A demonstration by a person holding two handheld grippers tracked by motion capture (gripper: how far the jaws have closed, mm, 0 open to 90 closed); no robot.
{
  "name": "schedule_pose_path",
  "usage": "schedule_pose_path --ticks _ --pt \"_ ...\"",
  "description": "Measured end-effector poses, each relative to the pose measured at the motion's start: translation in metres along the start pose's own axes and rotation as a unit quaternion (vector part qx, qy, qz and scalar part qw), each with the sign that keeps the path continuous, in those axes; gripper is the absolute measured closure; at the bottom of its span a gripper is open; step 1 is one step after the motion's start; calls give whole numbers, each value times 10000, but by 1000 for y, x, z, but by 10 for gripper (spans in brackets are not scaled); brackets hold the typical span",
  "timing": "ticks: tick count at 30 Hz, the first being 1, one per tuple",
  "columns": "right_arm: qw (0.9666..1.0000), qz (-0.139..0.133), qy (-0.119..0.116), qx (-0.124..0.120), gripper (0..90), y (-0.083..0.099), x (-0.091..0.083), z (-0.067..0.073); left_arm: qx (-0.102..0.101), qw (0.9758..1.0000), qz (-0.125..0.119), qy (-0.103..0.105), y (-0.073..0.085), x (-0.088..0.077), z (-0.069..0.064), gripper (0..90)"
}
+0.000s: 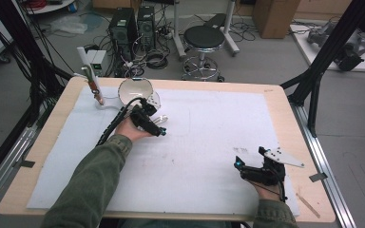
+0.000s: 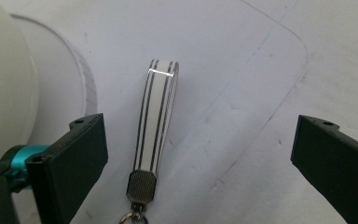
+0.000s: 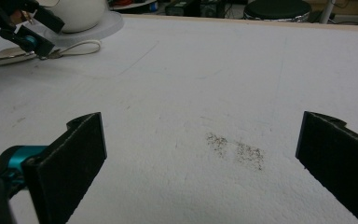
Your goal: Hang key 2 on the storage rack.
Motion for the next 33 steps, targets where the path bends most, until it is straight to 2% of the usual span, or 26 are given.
schedule_pose_path --ticks 5,8,16,19,25,29,32,33 --pt "10000 16 -15 -2 6 0 -1 0 36 9999 106 7 -10 7 6 43" --pt "10000 1 -11 4 6 0 -1 0 34 9999 137 43 -14 10 7 77" --pt "10000 -17 -11 7 6 0 -2 -2 47 9994 318 144 -10 20 11 143" --pt "9999 -19 -64 102 6 -1 -3 0 20 9992 367 144 -6 22 15 171" --pt "9999 -33 -74 99 6 -2 -2 0 18 9990 411 194 -3 22 19 272" --pt "9999 -51 -72 84 8 -2 -2 1 -77 9992 359 180 -4 23 21 345" --pt "9999 -64 -63 62 9 -3 -2 1 -88 9990 393 196 -2 23 23 401" --pt "9999 -61 -61 59 9 -3 -2 1 -33 9990 410 164 -2 23 24 424"
Point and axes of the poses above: each handheld gripper's, and its own axes: x roughly forward along the jaws, y roughly out of its underside, z roughly to its left, the point moved 8 cm from there along x, roughly forward along the jaws, and after that the axes turned 10 degrees about -z, right-handed, at the moved point
